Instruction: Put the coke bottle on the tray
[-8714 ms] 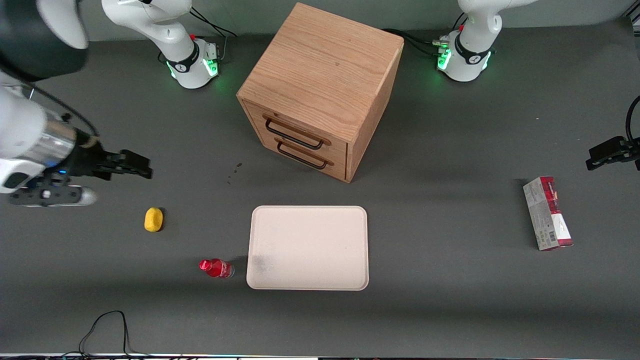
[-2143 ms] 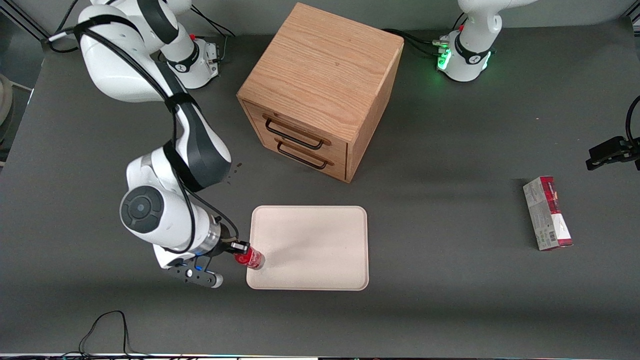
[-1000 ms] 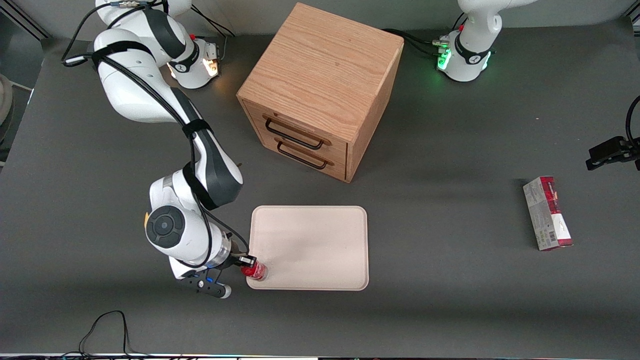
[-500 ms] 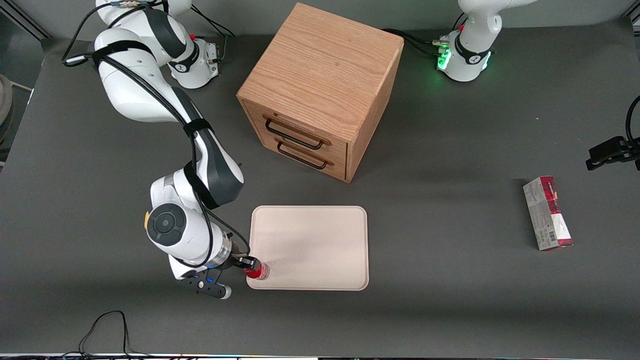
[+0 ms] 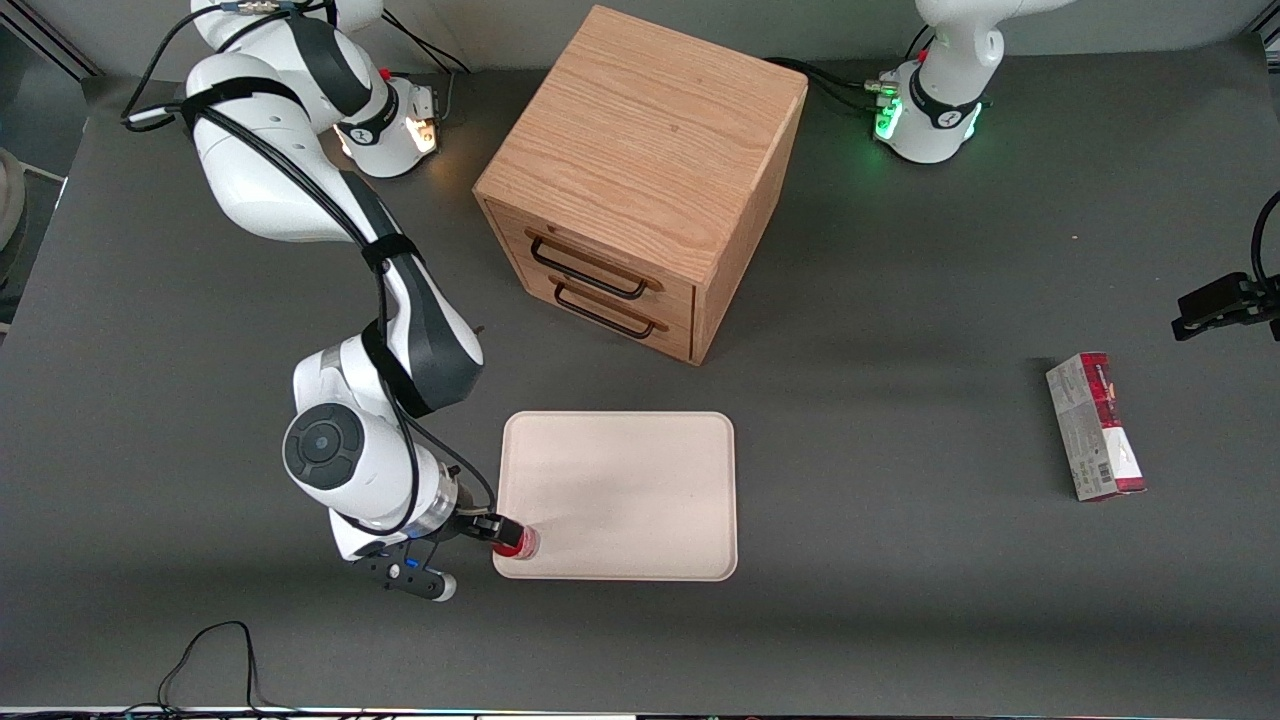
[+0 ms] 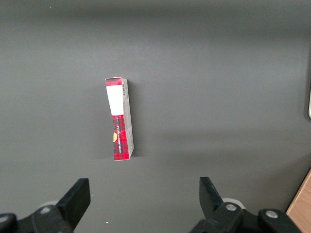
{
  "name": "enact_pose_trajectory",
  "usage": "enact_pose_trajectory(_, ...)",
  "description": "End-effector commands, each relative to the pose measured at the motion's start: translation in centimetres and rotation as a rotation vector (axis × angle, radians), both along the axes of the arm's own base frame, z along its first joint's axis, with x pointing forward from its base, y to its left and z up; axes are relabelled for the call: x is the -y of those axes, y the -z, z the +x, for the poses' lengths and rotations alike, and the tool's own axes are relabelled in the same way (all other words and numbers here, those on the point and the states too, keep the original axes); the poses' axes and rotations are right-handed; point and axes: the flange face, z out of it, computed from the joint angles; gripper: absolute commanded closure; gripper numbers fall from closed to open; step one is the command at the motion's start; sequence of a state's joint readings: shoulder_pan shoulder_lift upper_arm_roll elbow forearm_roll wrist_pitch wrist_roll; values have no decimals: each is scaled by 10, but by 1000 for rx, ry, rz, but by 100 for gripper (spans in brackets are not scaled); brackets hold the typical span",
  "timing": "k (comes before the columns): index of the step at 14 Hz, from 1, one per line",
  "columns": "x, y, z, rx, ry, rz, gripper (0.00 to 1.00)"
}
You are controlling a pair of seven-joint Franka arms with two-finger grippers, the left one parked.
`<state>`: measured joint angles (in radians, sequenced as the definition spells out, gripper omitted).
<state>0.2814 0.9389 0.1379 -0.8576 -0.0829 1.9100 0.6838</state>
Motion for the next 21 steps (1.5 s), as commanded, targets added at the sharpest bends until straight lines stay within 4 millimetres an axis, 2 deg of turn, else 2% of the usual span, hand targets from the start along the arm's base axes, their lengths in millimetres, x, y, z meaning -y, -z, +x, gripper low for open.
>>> enact_pose_trajectory(1,17,-44,-10,-41,3,-46,0)
enact_pose_trajectory(3,45,-81,-22,-107,-95,-64,0)
enact_pose_trajectory(6,123,-133,-56,-225,-200,-58,0)
enact_pose_trajectory(8,154,-152,-92,-223,-237,-72,0)
enact_pose_trajectory(9,161,-158,-113,-199,-252,-81,0)
enact_pose_trajectory(11,195,-176,-152,-158,-274,-89,0)
enact_pose_trajectory(13,222,-203,-171,-141,-297,-36,0)
enact_pose_trajectory(15,230,-217,-176,-156,-299,-35,0)
enact_pose_trajectory(18,239,-225,-176,-162,-268,-30,0)
enact_pose_trajectory(21,231,-235,-176,-166,-286,-27,0)
